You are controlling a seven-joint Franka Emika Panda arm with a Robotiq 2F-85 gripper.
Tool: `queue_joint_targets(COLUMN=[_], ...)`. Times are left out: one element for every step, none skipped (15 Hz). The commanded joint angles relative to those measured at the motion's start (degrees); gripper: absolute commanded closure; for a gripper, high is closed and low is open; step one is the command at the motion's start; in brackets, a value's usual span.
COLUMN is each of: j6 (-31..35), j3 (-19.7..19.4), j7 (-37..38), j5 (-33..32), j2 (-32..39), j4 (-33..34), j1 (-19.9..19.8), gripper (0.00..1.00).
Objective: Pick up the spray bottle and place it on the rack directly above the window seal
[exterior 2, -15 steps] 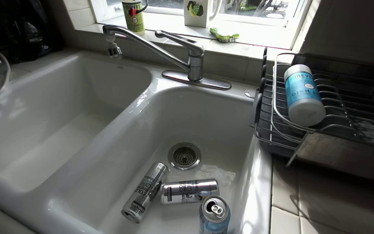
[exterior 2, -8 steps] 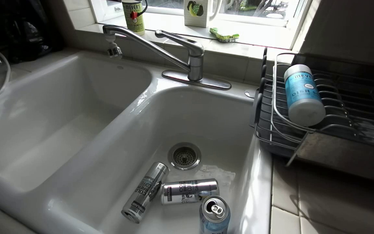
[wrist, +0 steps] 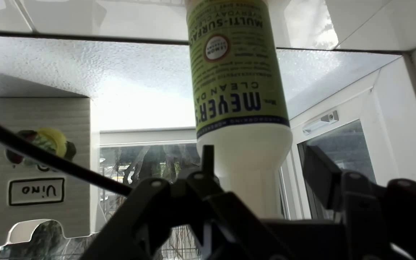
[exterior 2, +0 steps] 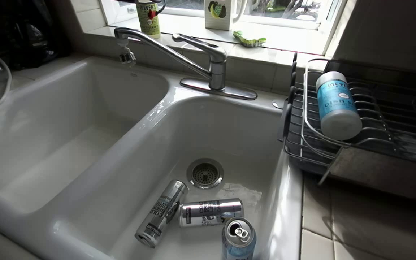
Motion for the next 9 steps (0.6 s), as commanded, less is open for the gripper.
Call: queue_joint_targets(j6=[2.68, 3.71, 4.53, 5.31, 5.62, 5.99, 6.28, 6.46, 6.57], j3=[1.76, 1.89, 3.48, 3.75, 4.65, 5.27, 5.69, 5.25, 5.44], j7=[-1.52, -1.74, -2.48, -2.55, -2.72, -2.86, -3.07, -3.07, -3.32], j5=[0.96, 0.74, 1.29, 0.72, 0.52, 0.27, -0.05, -0.43, -0.55], j2=[1.58, 2.31, 3.11, 3.69, 4.35, 4.91, 5.37, 5.6, 5.9], j4=[1.0, 1.55, 2.39, 2.71, 3.28, 3.68, 3.99, 3.96, 4.18], j1=[-1.08, -1.18, -2.1, -2.29, -2.88, -3.33, -3.64, -3.45, -3.67], gripper=[0.01, 0.0, 0.0, 0.0, 0.0, 0.0, 0.17, 0.25, 0.26])
